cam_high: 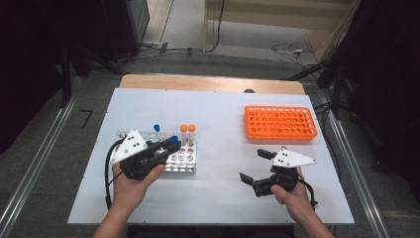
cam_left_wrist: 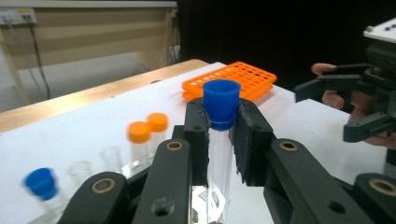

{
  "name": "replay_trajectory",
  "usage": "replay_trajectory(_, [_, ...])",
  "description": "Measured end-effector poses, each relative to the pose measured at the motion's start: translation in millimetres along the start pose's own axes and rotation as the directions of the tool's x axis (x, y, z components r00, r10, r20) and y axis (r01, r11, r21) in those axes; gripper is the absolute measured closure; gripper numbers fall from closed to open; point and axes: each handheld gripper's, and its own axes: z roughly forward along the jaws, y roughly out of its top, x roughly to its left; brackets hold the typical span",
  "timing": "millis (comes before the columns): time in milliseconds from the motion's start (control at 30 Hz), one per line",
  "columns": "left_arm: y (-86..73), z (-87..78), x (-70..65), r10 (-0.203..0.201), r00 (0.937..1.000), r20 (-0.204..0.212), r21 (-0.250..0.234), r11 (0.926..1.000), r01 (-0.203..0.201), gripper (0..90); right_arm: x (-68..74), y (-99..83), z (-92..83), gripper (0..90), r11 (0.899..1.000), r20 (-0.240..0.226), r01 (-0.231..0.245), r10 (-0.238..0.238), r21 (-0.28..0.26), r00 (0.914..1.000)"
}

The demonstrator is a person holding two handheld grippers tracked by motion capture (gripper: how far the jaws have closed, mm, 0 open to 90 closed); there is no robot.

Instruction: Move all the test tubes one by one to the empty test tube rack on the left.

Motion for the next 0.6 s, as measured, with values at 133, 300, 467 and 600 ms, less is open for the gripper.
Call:
replay_trajectory(133, [0.1,-7.5,13.1,-0.019,0.9992,-0.036,-0.004,0.9998,0.019,77.0,-10.5,-6.4,-7.7,1.1,1.000,0.056,-0.021,0.021,-0.001,0.9982])
replay_trajectory(300, [0.8,-16.0,27.9,-0.032,0.9965,-0.078,-0.016,0.9994,0.031,77.0,-22.5,-16.6,-18.1,1.1,0.999,0.110,-0.041,0.041,-0.004,0.9931])
replay_trajectory(467, [3.1,-23.8,39.1,-0.036,0.9924,-0.118,-0.025,0.9991,0.033,77.0,-33.2,-23.4,-27.4,1.1,0.998,0.161,-0.055,0.055,-0.009,0.9854])
replay_trajectory(600, [5.7,-28.4,50.0,-0.048,0.9873,-0.151,-0.038,0.9984,0.043,77.0,-43.6,-27.1,-32.6,1.2,0.998,0.186,-0.064,0.068,-0.026,0.9802])
